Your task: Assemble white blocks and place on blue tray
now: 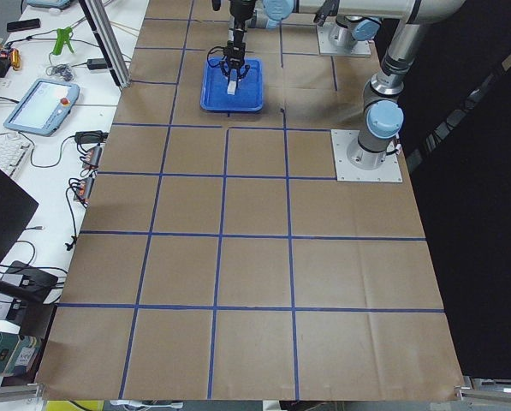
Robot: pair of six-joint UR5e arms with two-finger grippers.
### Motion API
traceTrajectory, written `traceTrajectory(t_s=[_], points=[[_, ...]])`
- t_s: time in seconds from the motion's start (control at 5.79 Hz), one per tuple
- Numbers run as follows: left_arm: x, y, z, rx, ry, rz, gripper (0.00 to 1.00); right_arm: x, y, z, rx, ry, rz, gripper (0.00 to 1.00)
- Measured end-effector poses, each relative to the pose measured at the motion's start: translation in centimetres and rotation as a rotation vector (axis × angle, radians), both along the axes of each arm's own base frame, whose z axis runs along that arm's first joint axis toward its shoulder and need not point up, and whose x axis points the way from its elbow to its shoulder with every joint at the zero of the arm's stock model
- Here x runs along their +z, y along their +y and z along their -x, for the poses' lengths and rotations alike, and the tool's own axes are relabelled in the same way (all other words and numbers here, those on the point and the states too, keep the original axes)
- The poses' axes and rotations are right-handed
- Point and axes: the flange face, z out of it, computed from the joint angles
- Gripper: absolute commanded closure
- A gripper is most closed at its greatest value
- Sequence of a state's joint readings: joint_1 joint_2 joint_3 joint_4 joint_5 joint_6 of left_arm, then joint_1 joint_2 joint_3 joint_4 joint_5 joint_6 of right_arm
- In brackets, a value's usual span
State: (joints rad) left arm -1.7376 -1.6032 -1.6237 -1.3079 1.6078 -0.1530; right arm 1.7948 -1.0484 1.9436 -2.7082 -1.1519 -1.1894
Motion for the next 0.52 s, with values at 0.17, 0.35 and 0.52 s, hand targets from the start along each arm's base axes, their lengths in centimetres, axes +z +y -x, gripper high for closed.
traceTrajectory(t_s=[0.17, 0.35, 0.52], points=[[-0.1, -0.4, 0.0, 0.001, 0.002, 0.008, 0.01, 0.0, 0.0, 0.0, 0.000, 0.000, 0.000, 0.76], [-0.1, -0.7, -0.5, 0.011, 0.006, 0.011, 0.01, -0.1, 0.0, 0.0, -0.001, 0.000, 0.000, 0.76], [0.0, -1.0, -1.1, 0.022, 0.011, 0.013, 0.01, -0.1, 0.0, 0.0, -0.001, 0.000, -0.001, 0.75]])
